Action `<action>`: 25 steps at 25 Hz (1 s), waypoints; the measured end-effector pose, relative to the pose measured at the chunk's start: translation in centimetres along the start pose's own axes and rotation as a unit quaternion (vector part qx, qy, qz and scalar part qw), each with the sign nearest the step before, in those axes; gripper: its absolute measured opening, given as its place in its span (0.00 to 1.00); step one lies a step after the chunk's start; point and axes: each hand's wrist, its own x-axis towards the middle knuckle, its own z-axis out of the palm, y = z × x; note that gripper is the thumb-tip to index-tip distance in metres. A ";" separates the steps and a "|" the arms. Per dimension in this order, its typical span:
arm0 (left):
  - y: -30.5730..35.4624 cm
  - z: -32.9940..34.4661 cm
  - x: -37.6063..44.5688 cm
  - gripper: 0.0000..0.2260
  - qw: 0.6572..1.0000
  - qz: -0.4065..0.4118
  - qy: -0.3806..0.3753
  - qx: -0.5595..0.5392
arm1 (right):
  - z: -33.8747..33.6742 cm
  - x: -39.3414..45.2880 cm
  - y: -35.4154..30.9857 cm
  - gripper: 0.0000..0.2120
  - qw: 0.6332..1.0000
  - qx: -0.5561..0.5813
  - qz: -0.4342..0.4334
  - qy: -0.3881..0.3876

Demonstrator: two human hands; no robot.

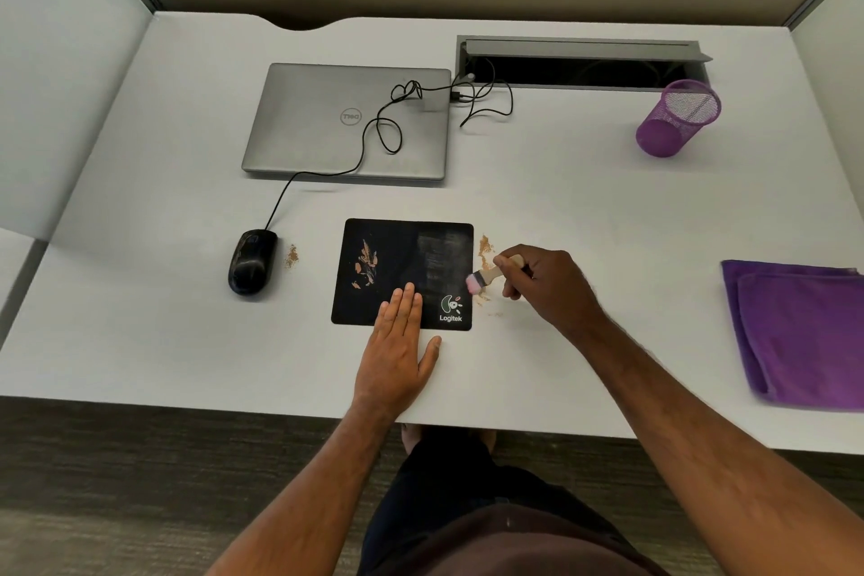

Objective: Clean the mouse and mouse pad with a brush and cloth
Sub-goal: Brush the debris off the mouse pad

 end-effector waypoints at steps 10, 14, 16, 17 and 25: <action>0.1 -0.1 0.0 0.34 1.000 0.000 -0.004 0.004 | -0.4 -0.6 0.5 0.09 0.999 0.036 0.014 0.008; 0.1 0.0 0.0 0.34 1.000 0.000 -0.003 0.007 | -0.1 -0.8 0.6 0.09 0.999 0.030 0.005 -0.013; 0.0 0.0 0.0 0.34 1.000 0.000 -0.002 0.005 | -0.3 -0.7 0.7 0.09 0.999 0.038 0.013 0.014; 0.0 0.0 0.0 0.35 1.000 -0.001 -0.001 0.004 | -0.4 -0.7 0.7 0.09 0.999 0.050 0.014 0.011; 0.0 0.1 0.1 0.34 1.000 0.000 0.001 0.013 | -0.4 -1.4 1.0 0.10 0.998 0.055 0.015 -0.031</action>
